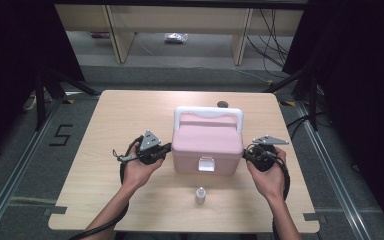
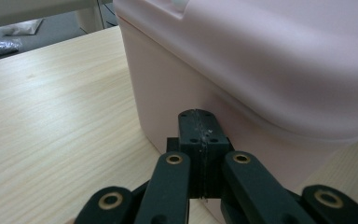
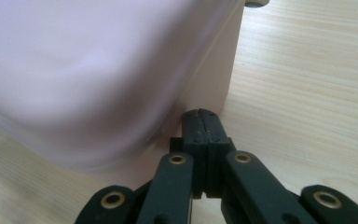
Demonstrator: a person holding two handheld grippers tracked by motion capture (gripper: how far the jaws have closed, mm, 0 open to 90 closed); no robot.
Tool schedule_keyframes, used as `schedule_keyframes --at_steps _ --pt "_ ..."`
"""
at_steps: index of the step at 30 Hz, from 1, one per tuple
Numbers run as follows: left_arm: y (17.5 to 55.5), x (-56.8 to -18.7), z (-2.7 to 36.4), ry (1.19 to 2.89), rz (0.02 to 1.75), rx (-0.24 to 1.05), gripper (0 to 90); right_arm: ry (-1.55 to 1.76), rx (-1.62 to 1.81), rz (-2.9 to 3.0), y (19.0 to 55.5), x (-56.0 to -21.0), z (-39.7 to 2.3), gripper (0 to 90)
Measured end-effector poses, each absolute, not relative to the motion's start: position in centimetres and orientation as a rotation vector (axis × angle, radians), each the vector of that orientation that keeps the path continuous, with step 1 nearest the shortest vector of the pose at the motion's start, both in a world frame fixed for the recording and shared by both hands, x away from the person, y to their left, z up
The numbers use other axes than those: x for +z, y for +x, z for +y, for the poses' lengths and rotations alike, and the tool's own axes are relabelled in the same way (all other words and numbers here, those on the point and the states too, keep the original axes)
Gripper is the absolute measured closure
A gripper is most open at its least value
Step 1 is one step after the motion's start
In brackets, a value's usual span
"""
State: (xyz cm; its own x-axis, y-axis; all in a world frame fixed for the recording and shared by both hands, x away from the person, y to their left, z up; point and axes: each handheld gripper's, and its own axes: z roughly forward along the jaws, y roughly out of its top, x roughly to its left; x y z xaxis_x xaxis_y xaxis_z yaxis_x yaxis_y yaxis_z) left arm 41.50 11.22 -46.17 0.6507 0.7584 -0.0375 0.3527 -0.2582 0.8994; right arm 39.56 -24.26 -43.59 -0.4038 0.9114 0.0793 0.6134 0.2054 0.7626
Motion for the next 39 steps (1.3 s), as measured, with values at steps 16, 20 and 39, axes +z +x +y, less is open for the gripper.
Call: schedule_keyframes --at_steps 16,20,39 --pt "40.8 -43.9 14.7 1.693 0.981 0.584 58.1 1.438 1.063 2.022 37.7 -42.1 -25.5 84.3" --pt "40.5 -41.9 15.5 1.606 0.979 0.564 48.4 1.436 1.068 1.988 37.1 -42.1 -25.8 80.3" --pt "44.4 -39.0 11.0 1.605 0.951 0.441 46.9 1.489 1.141 1.939 36.8 -41.8 -26.1 72.3"
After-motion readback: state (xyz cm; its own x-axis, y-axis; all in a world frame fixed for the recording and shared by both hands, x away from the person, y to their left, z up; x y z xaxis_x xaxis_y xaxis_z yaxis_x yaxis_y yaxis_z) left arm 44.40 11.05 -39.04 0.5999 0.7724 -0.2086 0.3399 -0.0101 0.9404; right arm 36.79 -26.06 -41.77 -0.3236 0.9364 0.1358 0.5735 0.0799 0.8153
